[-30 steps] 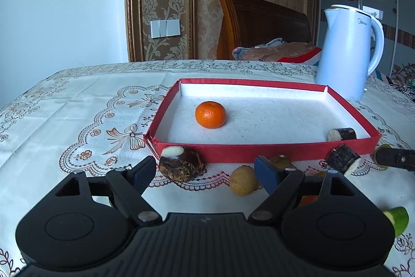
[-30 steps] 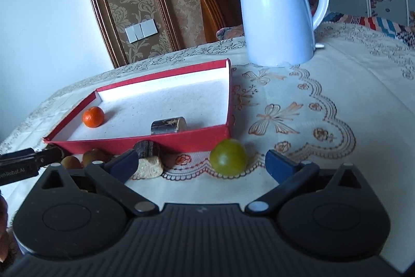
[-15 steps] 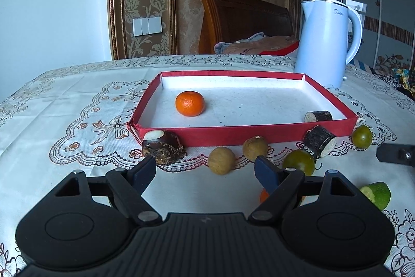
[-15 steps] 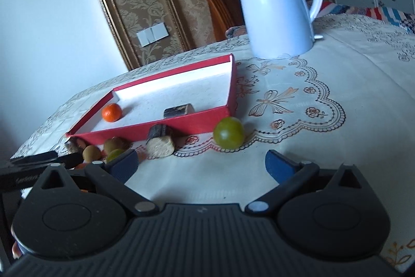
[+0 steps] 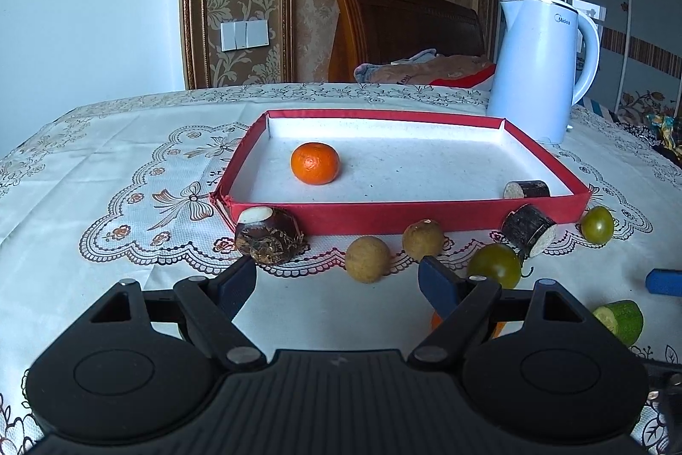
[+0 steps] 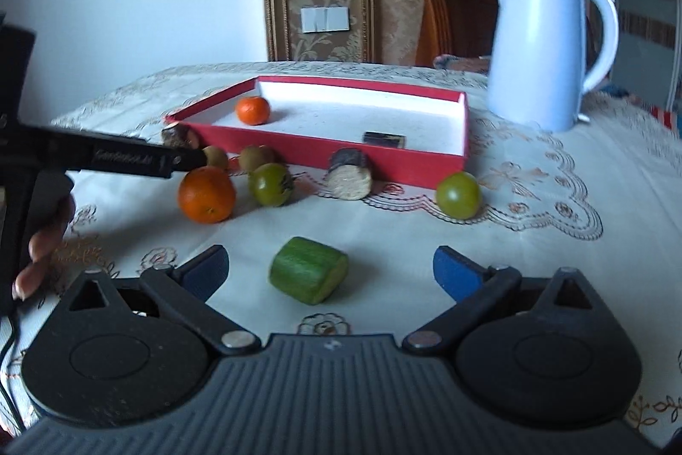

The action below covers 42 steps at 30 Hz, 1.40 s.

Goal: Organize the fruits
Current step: 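Grasp the green cucumber piece with the right gripper while the left grasps another mandarin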

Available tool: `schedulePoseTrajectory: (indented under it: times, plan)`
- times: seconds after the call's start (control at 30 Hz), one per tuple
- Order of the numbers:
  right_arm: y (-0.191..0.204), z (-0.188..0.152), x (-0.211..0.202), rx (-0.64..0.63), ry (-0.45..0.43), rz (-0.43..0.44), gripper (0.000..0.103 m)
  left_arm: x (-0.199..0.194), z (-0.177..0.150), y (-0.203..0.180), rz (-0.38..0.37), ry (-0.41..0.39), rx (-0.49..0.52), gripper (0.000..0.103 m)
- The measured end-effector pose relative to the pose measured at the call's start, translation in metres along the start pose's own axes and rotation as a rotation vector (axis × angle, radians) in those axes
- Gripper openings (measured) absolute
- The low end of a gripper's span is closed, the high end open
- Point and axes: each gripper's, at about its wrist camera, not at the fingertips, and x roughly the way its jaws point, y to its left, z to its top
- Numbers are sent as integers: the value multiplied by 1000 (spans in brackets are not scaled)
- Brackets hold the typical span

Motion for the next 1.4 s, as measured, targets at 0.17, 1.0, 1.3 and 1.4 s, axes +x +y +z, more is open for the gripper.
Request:
schedulePoseTrajectory:
  times: [0.17,1.0,1.3,1.4]
  plan:
    - [0,2,12,50,64,-7,65,0,0,0,0,0,-1,84]
    - [-56,28,44,180,18,-153,40,-33,-8,-21,-267,-151,114,90]
    - [-56,28,44,176,17,-142,40,-11,-20,-58,-281,21,311,90]
    - [-56,28,44,177,17,-141,40,0,-19,-52,-271,88,275,90]
